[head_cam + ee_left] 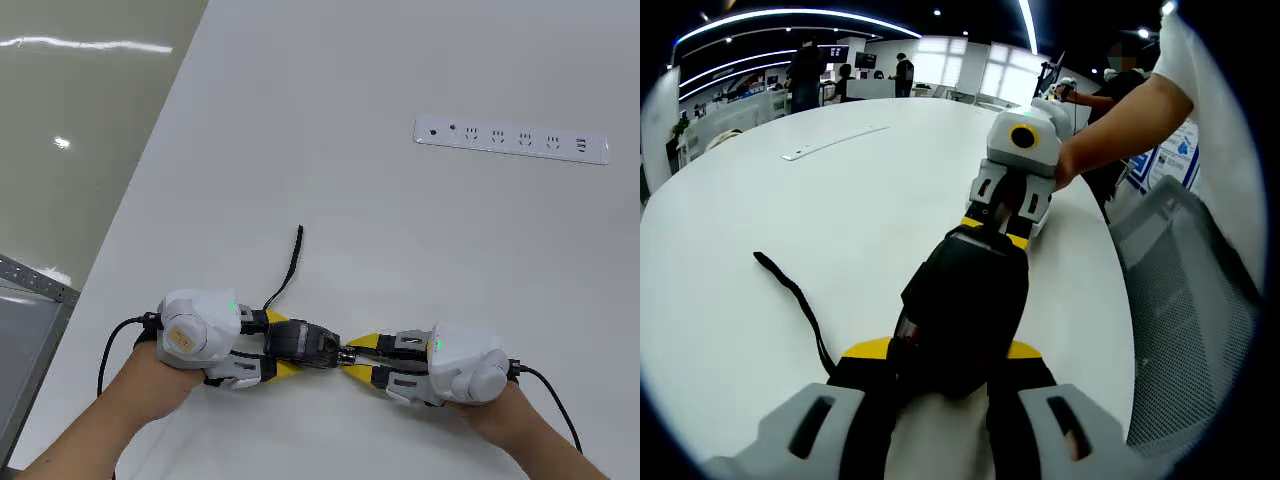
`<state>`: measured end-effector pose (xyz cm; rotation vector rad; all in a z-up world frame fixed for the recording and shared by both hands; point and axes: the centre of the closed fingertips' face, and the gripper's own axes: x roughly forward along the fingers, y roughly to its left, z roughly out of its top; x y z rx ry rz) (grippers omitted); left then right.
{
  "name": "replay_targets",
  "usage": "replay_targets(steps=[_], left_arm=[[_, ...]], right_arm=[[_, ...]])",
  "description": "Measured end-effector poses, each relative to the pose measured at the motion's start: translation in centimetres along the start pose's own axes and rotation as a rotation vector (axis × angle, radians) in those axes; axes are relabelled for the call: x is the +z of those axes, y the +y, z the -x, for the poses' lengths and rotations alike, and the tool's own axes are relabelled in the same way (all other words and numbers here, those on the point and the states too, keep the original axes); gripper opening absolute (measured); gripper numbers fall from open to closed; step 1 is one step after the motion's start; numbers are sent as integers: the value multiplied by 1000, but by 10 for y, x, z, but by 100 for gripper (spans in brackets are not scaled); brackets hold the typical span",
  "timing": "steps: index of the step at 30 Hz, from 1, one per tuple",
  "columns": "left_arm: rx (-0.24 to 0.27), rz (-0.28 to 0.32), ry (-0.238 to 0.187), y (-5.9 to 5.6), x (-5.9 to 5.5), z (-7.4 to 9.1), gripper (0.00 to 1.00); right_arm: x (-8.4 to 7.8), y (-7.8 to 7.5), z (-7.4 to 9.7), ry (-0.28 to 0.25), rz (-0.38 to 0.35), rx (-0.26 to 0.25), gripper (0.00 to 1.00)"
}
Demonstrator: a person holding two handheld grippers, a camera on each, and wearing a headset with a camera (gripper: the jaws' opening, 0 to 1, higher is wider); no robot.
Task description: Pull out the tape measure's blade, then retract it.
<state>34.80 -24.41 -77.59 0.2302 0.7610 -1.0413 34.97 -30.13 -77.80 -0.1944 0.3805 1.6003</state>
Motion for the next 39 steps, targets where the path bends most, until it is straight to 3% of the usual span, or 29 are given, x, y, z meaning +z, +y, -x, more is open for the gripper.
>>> replay_targets(steps=[39], left_arm=[[-8, -21, 12, -1, -1, -1, 31]], right_arm=[[-8, 2, 22, -5, -19, -49, 12]])
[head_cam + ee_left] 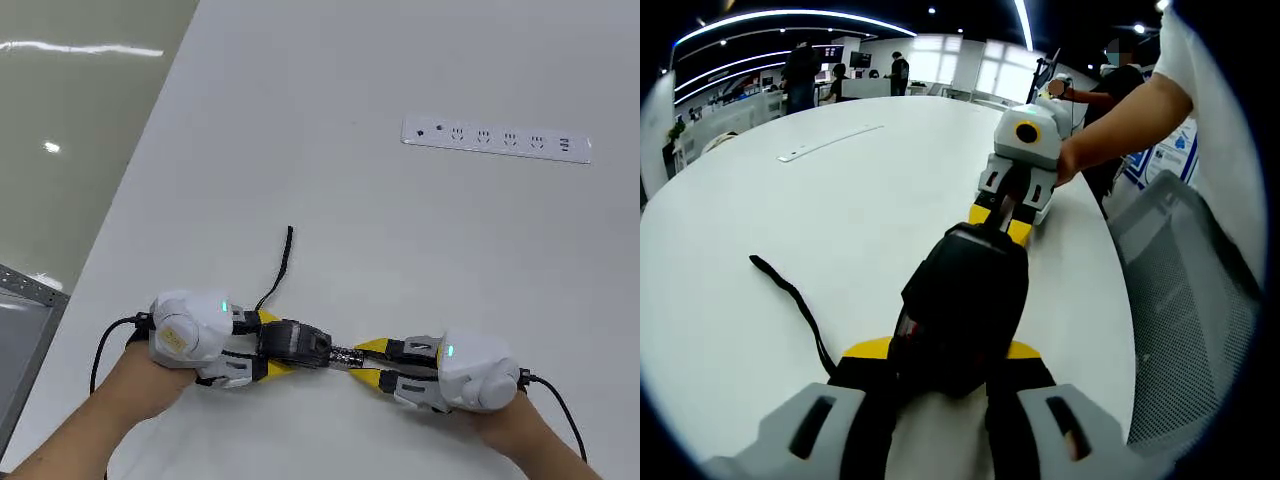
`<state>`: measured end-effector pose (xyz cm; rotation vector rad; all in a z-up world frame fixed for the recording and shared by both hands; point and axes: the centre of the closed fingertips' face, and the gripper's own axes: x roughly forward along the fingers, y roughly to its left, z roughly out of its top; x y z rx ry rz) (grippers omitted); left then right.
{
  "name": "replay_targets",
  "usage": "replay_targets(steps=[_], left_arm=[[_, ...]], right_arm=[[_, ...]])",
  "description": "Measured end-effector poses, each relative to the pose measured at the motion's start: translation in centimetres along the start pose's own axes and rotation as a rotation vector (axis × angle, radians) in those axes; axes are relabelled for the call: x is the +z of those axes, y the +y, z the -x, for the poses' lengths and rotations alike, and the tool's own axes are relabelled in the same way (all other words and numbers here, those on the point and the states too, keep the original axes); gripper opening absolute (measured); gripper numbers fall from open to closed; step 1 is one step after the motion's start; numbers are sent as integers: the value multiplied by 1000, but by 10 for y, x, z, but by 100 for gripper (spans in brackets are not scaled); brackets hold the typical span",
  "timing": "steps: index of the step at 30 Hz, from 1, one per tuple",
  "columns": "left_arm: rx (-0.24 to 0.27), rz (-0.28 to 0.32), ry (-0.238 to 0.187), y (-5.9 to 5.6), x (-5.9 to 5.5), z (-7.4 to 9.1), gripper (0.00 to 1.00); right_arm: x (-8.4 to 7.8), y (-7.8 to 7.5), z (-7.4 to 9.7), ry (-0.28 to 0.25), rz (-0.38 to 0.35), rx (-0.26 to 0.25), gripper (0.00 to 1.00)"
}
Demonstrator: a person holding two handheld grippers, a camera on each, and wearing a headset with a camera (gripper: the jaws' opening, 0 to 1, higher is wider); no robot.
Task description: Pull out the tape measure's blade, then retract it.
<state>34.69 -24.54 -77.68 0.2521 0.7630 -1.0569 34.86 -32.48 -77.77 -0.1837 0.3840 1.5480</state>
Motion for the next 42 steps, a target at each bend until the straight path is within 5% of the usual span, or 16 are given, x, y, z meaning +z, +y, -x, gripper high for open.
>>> replay_targets(steps=[42], left_arm=[[3, -20, 15, 0, -1, 0, 30]], right_arm=[[-17, 0, 42, -7, -49, -64, 12]])
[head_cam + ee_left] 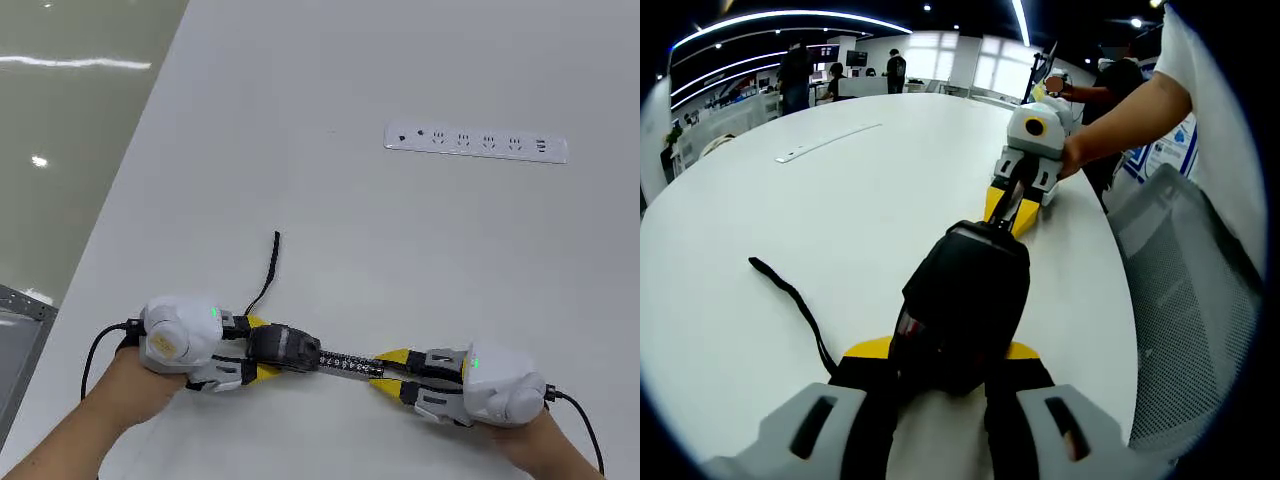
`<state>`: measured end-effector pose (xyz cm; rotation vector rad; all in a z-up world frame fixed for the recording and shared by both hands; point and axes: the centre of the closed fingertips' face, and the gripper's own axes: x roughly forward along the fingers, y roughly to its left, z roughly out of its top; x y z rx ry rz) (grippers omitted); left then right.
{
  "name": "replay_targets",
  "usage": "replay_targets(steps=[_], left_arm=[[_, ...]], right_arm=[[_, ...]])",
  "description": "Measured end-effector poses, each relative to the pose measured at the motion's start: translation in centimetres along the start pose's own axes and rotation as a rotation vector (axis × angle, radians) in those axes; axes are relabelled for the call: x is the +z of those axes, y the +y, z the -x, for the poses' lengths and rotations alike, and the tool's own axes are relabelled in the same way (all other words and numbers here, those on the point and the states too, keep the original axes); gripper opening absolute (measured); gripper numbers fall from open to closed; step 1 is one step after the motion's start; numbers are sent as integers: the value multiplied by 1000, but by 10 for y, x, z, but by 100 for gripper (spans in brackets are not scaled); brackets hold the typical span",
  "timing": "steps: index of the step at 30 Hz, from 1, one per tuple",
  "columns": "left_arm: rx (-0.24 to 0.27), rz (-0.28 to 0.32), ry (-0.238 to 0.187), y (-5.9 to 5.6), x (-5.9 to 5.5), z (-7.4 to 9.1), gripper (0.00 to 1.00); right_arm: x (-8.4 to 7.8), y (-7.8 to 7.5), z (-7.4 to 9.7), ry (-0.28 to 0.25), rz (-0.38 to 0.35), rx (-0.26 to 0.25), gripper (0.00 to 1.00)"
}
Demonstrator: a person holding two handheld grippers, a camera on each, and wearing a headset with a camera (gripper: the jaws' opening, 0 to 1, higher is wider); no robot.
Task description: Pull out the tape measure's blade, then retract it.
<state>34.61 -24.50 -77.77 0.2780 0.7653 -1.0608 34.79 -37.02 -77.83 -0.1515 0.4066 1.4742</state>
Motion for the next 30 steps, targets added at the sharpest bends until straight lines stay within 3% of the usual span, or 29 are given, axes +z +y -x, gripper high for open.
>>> replay_targets(steps=[30], left_arm=[[1, -3, 2, 0, 0, -1, 30]], right_arm=[[-9, -3, 35, -7, -43, -46, 11]])
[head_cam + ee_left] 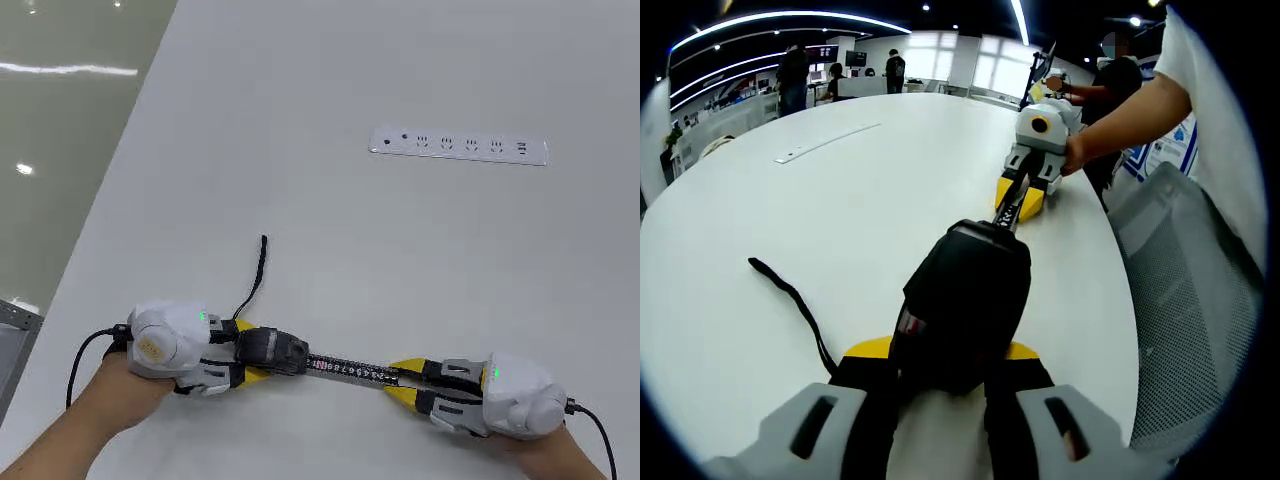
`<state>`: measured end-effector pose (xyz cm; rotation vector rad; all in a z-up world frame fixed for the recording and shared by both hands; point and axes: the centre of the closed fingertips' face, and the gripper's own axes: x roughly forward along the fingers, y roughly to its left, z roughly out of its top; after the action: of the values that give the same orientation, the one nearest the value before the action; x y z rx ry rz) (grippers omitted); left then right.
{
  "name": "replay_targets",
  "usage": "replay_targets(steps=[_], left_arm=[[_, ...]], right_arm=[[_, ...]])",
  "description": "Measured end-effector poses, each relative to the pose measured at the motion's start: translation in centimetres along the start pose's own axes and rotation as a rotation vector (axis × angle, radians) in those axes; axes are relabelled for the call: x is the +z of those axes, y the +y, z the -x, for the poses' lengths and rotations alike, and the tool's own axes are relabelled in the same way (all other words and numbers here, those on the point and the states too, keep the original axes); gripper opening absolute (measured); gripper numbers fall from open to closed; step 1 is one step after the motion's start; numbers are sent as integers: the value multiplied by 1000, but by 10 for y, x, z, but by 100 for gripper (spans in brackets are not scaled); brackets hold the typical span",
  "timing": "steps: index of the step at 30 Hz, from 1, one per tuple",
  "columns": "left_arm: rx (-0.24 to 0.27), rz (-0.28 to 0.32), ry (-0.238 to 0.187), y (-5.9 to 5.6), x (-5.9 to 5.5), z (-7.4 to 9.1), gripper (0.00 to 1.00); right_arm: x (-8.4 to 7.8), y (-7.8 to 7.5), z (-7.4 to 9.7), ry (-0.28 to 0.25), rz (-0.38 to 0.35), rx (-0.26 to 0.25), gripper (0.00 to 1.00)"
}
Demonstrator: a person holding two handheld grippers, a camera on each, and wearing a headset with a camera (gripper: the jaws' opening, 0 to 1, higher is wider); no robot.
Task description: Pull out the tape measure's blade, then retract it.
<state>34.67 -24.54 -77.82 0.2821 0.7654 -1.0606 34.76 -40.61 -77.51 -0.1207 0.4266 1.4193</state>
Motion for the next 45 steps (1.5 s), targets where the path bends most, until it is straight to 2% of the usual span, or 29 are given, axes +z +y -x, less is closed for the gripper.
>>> replay_targets(steps=[24, 45], left_arm=[[2, 2, 5, 0, 0, 0, 30], [5, 4, 8, 0, 0, 0, 30]], right_arm=[[-10, -5, 27, -2, -28, -21, 11], [-17, -7, 44, -1, -40, -41, 11]])
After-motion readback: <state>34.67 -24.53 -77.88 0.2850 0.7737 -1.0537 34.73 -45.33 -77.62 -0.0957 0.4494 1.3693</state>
